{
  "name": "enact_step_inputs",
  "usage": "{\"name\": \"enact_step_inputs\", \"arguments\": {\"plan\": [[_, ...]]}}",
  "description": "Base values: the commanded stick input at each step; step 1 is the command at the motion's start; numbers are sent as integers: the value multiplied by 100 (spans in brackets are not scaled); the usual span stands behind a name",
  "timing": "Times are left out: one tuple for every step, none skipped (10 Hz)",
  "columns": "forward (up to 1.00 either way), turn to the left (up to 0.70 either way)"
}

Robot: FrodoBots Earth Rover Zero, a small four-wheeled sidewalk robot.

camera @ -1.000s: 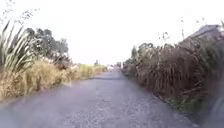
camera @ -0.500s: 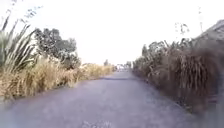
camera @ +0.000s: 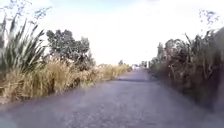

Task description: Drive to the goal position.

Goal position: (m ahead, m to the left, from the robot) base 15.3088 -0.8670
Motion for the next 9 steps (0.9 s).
{"name": "enact_step_inputs", "arguments": {"plan": [[100,0],[100,0],[100,0],[100,0],[100,0],[100,0],[100,0],[100,0],[100,0]]}}
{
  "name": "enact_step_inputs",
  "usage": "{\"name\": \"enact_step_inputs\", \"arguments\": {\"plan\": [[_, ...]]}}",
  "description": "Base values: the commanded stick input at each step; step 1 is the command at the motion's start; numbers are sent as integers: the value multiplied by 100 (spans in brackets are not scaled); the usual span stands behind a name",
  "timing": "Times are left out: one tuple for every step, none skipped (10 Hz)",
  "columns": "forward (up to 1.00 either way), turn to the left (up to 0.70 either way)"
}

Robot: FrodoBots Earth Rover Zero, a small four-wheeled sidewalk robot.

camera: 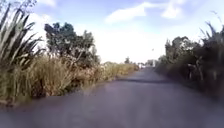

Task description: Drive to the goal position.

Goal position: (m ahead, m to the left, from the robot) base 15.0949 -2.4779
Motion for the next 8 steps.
{"name": "enact_step_inputs", "arguments": {"plan": [[100,0],[100,0],[100,0],[100,0],[100,0],[100,0],[100,0],[100,0]]}}
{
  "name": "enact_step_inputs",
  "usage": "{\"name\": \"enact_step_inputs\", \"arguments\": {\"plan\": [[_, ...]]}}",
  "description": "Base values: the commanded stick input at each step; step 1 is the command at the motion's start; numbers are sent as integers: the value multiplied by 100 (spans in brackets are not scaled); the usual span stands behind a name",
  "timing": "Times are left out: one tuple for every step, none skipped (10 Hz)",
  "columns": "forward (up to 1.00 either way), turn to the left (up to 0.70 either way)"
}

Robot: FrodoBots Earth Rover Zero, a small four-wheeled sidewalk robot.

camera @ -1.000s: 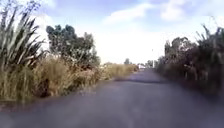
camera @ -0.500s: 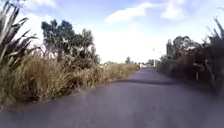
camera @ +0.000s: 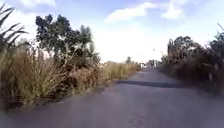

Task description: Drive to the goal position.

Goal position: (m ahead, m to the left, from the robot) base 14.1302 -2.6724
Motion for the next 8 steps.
{"name": "enact_step_inputs", "arguments": {"plan": [[100,-8],[100,-33],[100,-40],[100,-40],[100,-40],[100,-40],[100,-40],[100,-40]]}}
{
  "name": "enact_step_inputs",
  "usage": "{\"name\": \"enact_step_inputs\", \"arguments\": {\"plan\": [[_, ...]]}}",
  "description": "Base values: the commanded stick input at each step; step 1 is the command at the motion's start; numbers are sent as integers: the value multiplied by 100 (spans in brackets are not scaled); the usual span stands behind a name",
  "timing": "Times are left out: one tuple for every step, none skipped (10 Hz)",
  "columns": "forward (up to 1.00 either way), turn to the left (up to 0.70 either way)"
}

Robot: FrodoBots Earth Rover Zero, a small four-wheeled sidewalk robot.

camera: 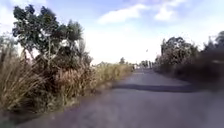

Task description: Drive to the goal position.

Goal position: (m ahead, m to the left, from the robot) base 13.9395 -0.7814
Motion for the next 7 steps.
{"name": "enact_step_inputs", "arguments": {"plan": [[100,-40],[100,-40],[100,-40],[100,-19],[100,0],[100,0],[100,0]]}}
